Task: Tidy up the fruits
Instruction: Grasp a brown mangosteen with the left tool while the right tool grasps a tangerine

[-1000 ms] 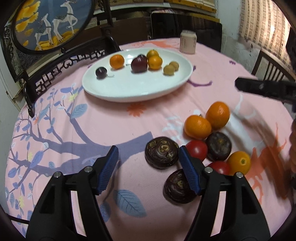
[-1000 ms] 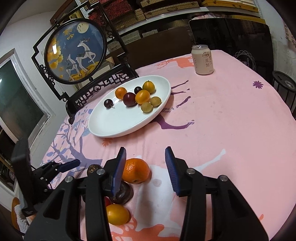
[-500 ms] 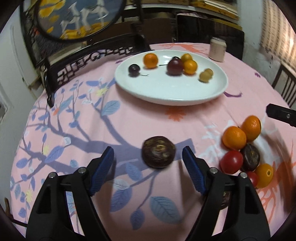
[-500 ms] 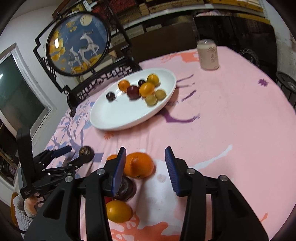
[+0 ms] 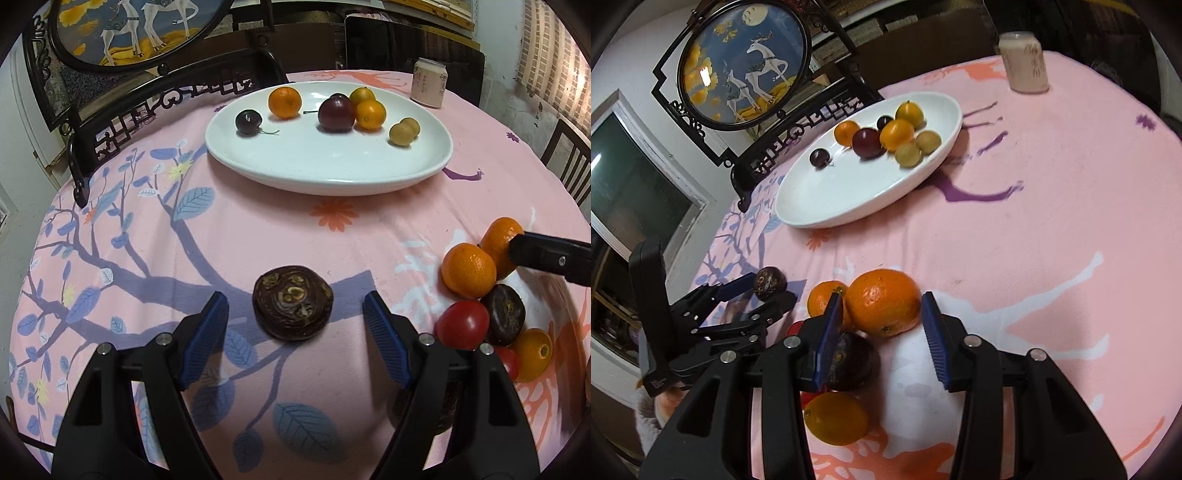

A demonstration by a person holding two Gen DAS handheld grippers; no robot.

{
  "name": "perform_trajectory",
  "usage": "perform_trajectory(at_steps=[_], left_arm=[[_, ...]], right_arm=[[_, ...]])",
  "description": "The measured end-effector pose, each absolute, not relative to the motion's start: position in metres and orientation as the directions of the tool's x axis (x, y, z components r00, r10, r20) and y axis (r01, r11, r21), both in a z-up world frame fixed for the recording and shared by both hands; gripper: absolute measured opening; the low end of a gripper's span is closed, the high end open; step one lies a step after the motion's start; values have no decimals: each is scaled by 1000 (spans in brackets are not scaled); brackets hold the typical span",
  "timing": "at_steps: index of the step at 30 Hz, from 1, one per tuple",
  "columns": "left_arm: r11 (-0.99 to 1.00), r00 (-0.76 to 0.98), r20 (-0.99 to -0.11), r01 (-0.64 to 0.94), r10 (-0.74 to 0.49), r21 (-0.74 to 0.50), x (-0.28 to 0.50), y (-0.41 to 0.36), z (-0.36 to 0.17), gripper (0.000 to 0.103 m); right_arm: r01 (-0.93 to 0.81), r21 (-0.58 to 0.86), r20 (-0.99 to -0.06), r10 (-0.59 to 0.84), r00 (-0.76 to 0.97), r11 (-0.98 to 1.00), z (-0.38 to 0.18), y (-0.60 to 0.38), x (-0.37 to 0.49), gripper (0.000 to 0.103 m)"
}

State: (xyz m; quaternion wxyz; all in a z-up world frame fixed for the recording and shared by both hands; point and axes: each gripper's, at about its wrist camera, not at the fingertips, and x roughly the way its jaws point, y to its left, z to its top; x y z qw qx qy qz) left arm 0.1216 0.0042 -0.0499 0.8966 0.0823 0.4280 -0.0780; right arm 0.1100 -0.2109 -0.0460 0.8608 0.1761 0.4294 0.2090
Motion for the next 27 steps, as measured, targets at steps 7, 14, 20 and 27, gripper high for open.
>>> perform_trajectory(at_steps=[7,14,20,27], left_arm=[[976,619,-781,211,-86,60,122,6,-50,70],[979,621,-778,199,-96,39,125,11,-48,56],[982,623,-775,186,-105,17,125,16,-47,42],[986,637,-764,165,-103,4,123,22,-42,42]], right_arm=[[-203,488,-672,514,532,849,-51,-209,115,46],[-204,493,-662,517,543,846,-51,-211,115,45],[-196,481,-653,499,570,854,-49,-214,113,43],[-166,480,-639,473,607,862,-44,-227,112,43]])
